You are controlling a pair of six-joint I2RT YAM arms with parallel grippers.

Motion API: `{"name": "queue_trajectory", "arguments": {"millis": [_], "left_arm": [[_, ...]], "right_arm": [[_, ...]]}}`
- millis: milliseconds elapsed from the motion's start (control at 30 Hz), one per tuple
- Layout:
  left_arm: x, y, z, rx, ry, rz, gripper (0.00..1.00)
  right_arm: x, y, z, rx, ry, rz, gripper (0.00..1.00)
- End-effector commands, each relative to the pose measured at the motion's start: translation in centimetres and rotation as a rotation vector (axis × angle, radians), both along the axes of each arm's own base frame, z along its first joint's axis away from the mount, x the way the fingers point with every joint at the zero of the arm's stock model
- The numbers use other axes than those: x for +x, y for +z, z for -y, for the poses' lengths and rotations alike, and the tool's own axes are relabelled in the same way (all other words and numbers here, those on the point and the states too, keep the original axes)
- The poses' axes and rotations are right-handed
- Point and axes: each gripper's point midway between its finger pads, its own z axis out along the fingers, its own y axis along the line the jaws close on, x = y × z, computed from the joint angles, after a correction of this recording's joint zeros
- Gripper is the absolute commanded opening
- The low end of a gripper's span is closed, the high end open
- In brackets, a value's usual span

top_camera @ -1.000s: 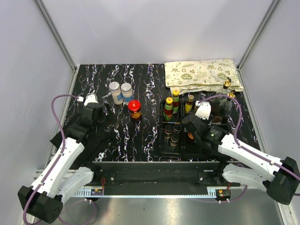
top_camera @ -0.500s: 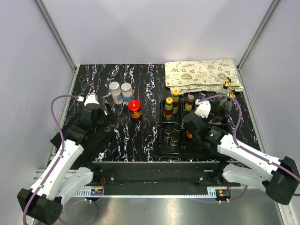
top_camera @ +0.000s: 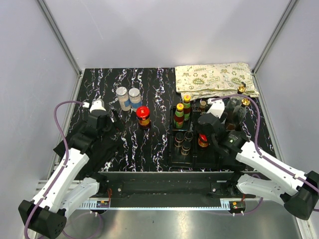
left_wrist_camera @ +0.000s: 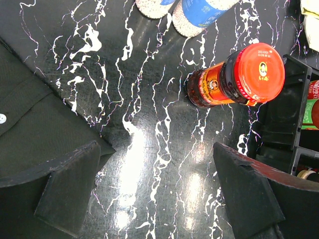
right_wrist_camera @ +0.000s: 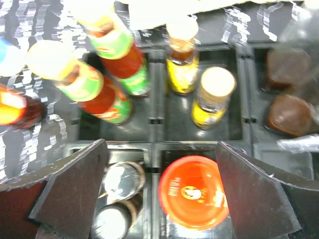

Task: Organize the condiment bottles
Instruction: Place the bottle in the storage box, then pick up the bottle from the center of the board.

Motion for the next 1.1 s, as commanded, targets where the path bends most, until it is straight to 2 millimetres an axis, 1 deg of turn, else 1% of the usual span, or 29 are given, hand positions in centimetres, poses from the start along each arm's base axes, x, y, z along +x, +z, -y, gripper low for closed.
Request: {"name": "queue_trajectory", "arguments": {"millis": [0, 33, 67, 100, 133, 167, 200, 267, 300, 367, 400, 467, 500, 533, 633, 667, 700, 767, 800, 833, 867, 900, 933, 967, 1033, 1067], "left_arm": [[0.6, 1.4, 0.1, -0.013, -0.003, 0.064, 0.99], [0.6, 1.5, 0.0, -0.012, 0.002, 0.068, 0.99], [0.6, 1.6, -0.2, -0.012, 0.008, 0.075, 0.99], [0.5, 1.8, -0.4, -0.01, 0.018, 0.081, 0.99], [0.5, 1.9, -0.5, -0.012, 0.026, 0.086, 0.99], [0.4, 1.9, -0.6, -0.012, 0.028, 0.09, 0.99], [0.4, 1.9, -0.7, -0.009, 0.033, 0.093, 0.99], [0.3, 1.9, -0.7, -0.011, 0.038, 0.096, 0.99], [0.3, 2.0, -0.8, -0.01, 0.039, 0.098, 0.99], [0.3, 1.9, -0.9, -0.008, 0.042, 0.094, 0.99], [0.2, 2.0, -0.9, -0.007, 0.043, 0.094, 0.99], [0.2, 2.0, -0.9, -0.008, 0.045, 0.096, 0.99], [0.2, 2.0, -1.0, -0.006, 0.051, 0.097, 0.99], [0.2, 2.0, -1.1, -0.006, 0.051, 0.097, 0.99], [0.1, 2.2, -1.2, -0.007, 0.058, 0.104, 0.99], [0.1, 2.3, -1.2, -0.008, 0.06, 0.109, 0.99], [0.0, 2.2, -1.2, -0.008, 0.06, 0.109, 0.99], [0.0, 2.2, -1.2, -0.01, 0.06, 0.109, 0.99], [0.0, 2.3, -1.2, -0.011, 0.06, 0.111, 0.99], [0.0, 2.2, -1.2, -0.009, 0.06, 0.107, 0.99], [0.0, 2.3, -1.2, -0.011, 0.06, 0.111, 0.99], [0.0, 2.4, -1.3, -0.011, 0.062, 0.115, 0.99], [0.0, 2.3, -1.3, -0.011, 0.063, 0.112, 0.99], [-0.1, 2.3, -1.3, -0.01, 0.06, 0.112, 0.99], [-0.1, 2.3, -1.2, -0.013, 0.056, 0.111, 0.99], [-0.1, 2.3, -1.2, -0.014, 0.059, 0.111, 0.99]], "right_arm": [[0.4, 4.4, -3.2, 0.072, 0.17, 0.059, 0.98], [0.5, 4.9, -4.0, 0.072, 0.215, 0.07, 0.98], [0.2, 5.0, -5.5, 0.093, 0.293, 0.056, 0.98], [0.3, 4.6, -6.5, 0.087, 0.336, 0.039, 0.98], [0.5, 5.4, -7.5, 0.095, 0.376, 0.051, 0.98], [0.3, 5.5, -8.8, 0.112, 0.437, 0.036, 0.97], [0.7, 5.4, -10.1, 0.109, 0.472, 0.021, 0.97], [1.1, 5.5, -11.8, 0.108, 0.522, 0.012, 0.97], [1.6, 5.5, -13.2, 0.103, 0.546, 0.0, 0.97], [2.2, 5.6, -14.9, 0.094, 0.59, -0.001, 0.98], [3.0, 5.8, -16.2, 0.094, 0.607, -0.003, 0.98], [3.5, 6.2, -17.9, 0.094, 0.653, 0.004, 0.99], [4.3, 6.4, -19.1, 0.088, 0.666, 0.006, 1.0], [4.5, 6.4, -20.0, 0.085, 0.685, 0.004, 1.0], [5.9, 5.8, -22.4, 0.067, 0.723, -0.004, 1.0], [6.2, 4.4, -23.4, 0.053, 0.736, -0.034, 1.0], [6.6, 5.1, -24.2, 0.052, 0.747, -0.017, 1.0], [6.9, 4.5, -25.4, 0.039, 0.766, -0.026, 1.0], [7.3, 3.9, -26.2, 0.028, 0.773, -0.038, 1.0], [7.4, 3.6, -26.6, 0.022, 0.777, -0.043, 1.0], [7.6, 2.2, -27.3, 0.006, 0.782, -0.068, 1.0], [7.6, 2.6, -27.8, 0.005, 0.79, -0.064, 1.0], [7.7, 2.1, -28.1, -0.002, 0.789, -0.073, 1.0], [8.0, 1.1, -28.4, -0.022, 0.784, -0.089, 1.0], [7.8, 0.7, -29.0, -0.034, 0.79, -0.097, 1.0], [7.9, 0.0, -29.2, -0.044, 0.788, -0.109, 1.0]]}}
